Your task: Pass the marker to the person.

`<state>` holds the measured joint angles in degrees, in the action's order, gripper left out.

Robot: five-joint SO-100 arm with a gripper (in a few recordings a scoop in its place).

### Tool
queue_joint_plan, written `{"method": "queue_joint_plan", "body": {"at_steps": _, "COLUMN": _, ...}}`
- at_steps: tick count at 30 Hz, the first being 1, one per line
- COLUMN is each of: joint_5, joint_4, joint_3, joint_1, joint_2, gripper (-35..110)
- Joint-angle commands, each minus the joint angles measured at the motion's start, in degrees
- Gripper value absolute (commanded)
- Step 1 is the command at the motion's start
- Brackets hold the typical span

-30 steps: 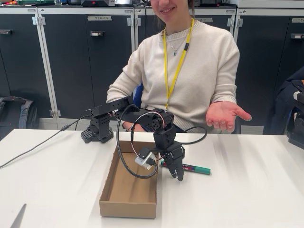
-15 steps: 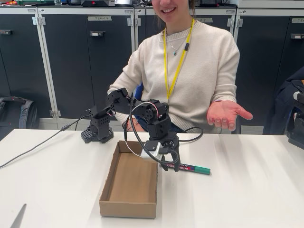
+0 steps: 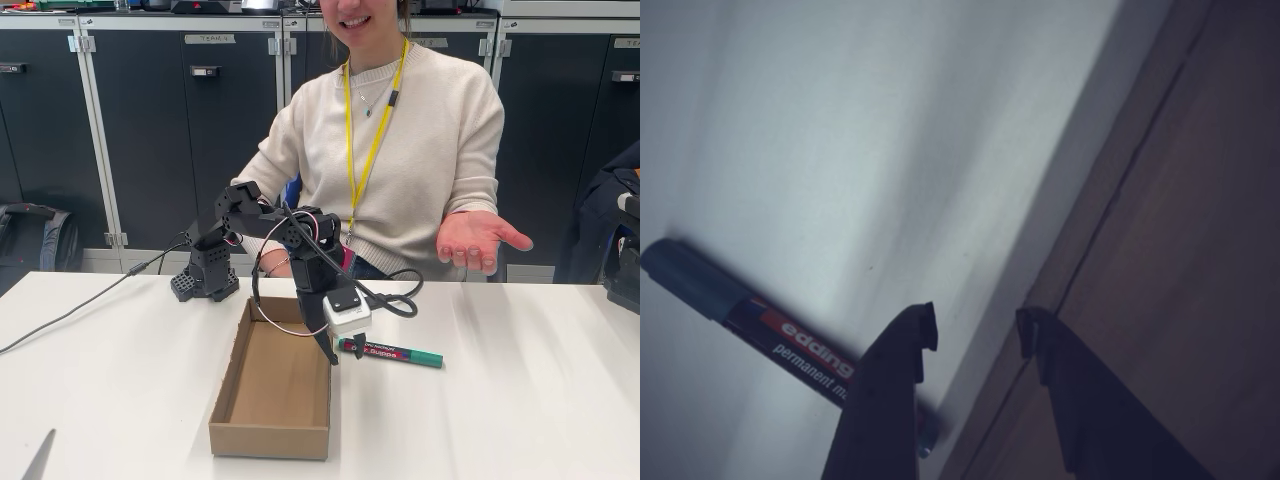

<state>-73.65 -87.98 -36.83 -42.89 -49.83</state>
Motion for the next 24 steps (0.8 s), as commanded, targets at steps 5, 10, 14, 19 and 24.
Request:
{"method": "queue_joint_plan", "body": {"at_steps": 5, "joint_5": -10.63, "joint_4": -5.54, "joint_3": 0.7, "joint_1": -1.49, "joint_2": -4.75, "gripper": 17}}
{"method": "queue_joint_plan", "body": {"at_steps": 10, "joint_5": -11.07, "joint_4": -10.11, "joint_3": 9.93, "joint_1": -3.52, "joint_2": 3.43, "gripper": 17}}
{"method": "queue_joint_plan", "body": {"at_steps": 14, "joint_5": -11.16, "joint_4": -2.02, "joint_3": 2.37, "joint_1": -3.96, "joint_2": -0.09, "gripper": 17}}
{"method": "queue_joint_plan", "body": {"at_steps": 19, "joint_5": -10.63, "joint_4": 0.7, "joint_3": 1.14, "joint_1": -6.15, "joint_2": -3.78, "gripper": 19}}
{"method": "queue_joint_plan", "body": {"at_steps": 24, "joint_5": -10.28, "joint_4": 1.58, "joint_3": -0.09, "joint_1": -7.91, "joint_2": -7.47, "gripper": 19}}
